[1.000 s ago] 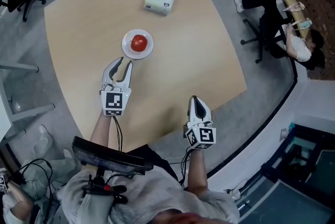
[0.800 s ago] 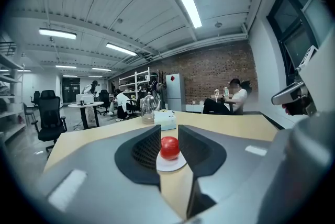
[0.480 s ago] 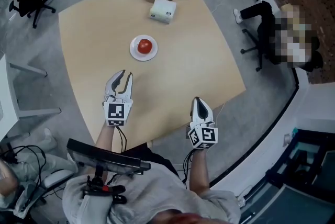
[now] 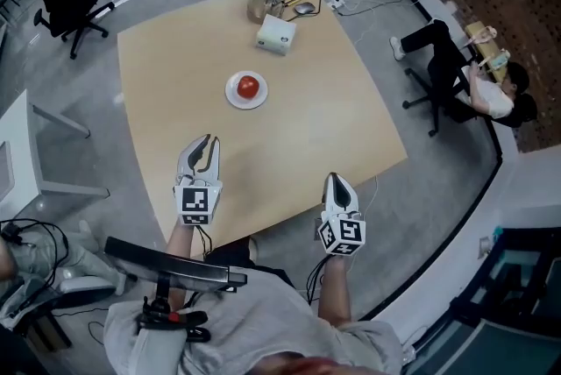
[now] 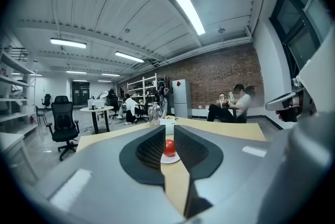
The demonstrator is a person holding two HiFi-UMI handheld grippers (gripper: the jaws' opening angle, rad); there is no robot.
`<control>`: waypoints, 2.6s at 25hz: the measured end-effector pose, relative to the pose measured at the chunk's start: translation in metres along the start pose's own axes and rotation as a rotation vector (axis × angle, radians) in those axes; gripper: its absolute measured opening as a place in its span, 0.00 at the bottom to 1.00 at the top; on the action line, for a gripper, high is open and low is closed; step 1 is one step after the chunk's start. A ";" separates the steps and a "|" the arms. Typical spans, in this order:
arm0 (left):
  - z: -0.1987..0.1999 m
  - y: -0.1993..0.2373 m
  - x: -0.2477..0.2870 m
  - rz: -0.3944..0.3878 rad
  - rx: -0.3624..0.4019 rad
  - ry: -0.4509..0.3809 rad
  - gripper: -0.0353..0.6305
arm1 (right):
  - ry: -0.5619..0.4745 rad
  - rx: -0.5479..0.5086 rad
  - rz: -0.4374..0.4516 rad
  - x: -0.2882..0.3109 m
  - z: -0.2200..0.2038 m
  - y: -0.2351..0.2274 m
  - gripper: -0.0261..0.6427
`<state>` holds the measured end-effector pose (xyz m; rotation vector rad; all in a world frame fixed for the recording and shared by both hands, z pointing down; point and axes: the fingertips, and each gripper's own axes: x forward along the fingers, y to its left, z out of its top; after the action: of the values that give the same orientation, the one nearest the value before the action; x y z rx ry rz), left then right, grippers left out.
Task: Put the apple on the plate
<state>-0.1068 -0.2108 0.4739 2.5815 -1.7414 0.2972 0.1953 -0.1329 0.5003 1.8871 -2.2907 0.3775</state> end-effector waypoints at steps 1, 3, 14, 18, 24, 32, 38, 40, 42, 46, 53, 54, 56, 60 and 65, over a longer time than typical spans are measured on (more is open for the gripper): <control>0.002 -0.002 -0.006 0.002 0.000 -0.002 0.15 | 0.000 0.000 0.003 -0.003 -0.001 0.000 0.05; 0.007 -0.007 -0.019 0.011 -0.001 -0.010 0.15 | -0.005 -0.001 0.010 -0.009 0.000 0.001 0.05; 0.026 -0.003 -0.084 0.083 0.009 -0.032 0.12 | -0.033 -0.004 0.081 -0.031 0.003 0.026 0.05; 0.029 0.000 -0.108 0.104 0.018 -0.029 0.10 | -0.039 -0.005 0.099 -0.038 0.005 0.037 0.05; 0.031 0.001 -0.141 0.137 0.020 -0.041 0.08 | -0.052 -0.024 0.132 -0.050 0.005 0.053 0.05; 0.030 -0.008 -0.188 0.137 0.021 -0.037 0.08 | -0.063 -0.039 0.154 -0.080 0.007 0.069 0.05; 0.018 -0.009 -0.206 0.136 0.018 -0.029 0.08 | -0.056 -0.053 0.169 -0.089 -0.001 0.077 0.05; 0.016 -0.009 -0.214 0.133 0.019 -0.024 0.08 | -0.054 -0.057 0.171 -0.095 -0.003 0.081 0.05; 0.012 -0.009 -0.221 0.131 0.014 -0.023 0.08 | -0.055 -0.058 0.172 -0.099 -0.006 0.083 0.05; 0.005 -0.011 -0.222 0.131 0.012 -0.022 0.08 | -0.043 -0.059 0.169 -0.100 -0.014 0.080 0.05; 0.010 -0.015 -0.238 0.128 0.013 -0.022 0.08 | -0.045 -0.065 0.167 -0.116 -0.010 0.088 0.05; 0.011 -0.015 -0.241 0.127 0.014 -0.023 0.08 | -0.046 -0.065 0.167 -0.120 -0.009 0.089 0.05; 0.012 -0.016 -0.245 0.128 0.016 -0.026 0.08 | -0.046 -0.065 0.166 -0.124 -0.009 0.090 0.05; 0.014 -0.017 -0.248 0.129 0.022 -0.032 0.08 | -0.050 -0.063 0.164 -0.127 -0.010 0.090 0.05; 0.015 -0.020 -0.249 0.129 0.025 -0.032 0.08 | -0.054 -0.064 0.166 -0.127 -0.009 0.087 0.05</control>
<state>-0.1760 0.0232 0.4206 2.5084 -1.9313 0.2829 0.1343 0.0046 0.4659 1.7035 -2.4728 0.2725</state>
